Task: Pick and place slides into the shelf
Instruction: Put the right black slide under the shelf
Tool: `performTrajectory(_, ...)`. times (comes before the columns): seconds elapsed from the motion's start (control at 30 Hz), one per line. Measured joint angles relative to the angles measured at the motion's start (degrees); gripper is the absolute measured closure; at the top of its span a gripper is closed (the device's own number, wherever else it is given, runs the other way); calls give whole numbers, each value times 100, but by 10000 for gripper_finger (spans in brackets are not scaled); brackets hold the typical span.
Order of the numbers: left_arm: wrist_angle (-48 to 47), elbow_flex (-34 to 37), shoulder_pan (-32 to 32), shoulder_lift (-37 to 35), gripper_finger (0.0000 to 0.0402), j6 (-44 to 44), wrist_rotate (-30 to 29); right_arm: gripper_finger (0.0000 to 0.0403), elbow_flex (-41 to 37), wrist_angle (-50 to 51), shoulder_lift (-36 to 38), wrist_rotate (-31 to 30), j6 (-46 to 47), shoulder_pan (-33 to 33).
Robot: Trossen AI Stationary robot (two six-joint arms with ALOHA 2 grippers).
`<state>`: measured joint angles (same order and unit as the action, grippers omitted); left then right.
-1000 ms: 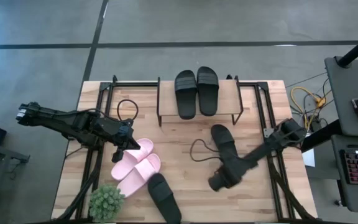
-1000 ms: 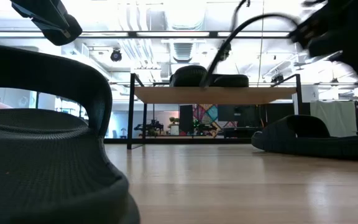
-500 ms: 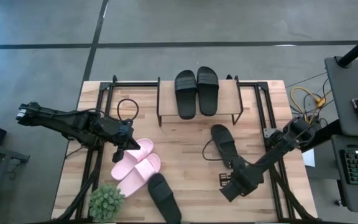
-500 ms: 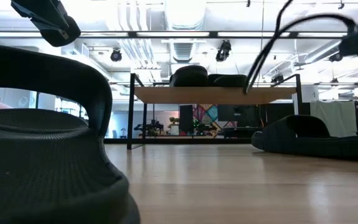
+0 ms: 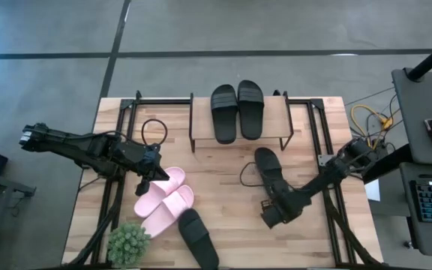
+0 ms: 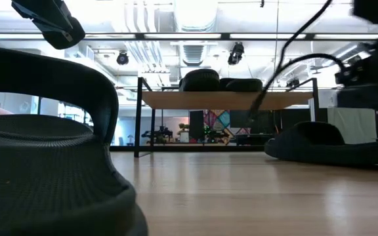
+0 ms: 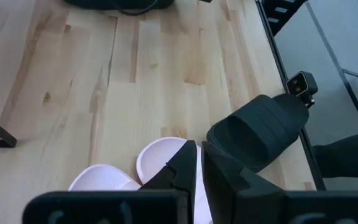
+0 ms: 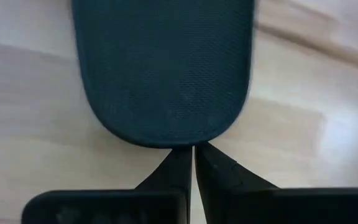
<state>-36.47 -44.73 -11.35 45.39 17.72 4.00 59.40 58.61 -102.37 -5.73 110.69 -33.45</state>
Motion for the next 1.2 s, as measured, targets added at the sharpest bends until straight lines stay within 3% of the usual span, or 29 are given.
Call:
performTrajectory(0.43,0,0,0,37,391,17,1,390,-170,-260,0,-747,-1475,1203)
performTrajectory(0.8,2,3,0,198,391,17,1,390,-160,-365,0,-1353,-2133,1945)
performTrajectory(0.97,4,-2,0,330,391,120,0,390,19,-363,44,-1334,-2293,1939)
performTrajectory(1.2,14,-13,0,404,391,155,0,390,603,-316,81,-1259,-2308,1277)
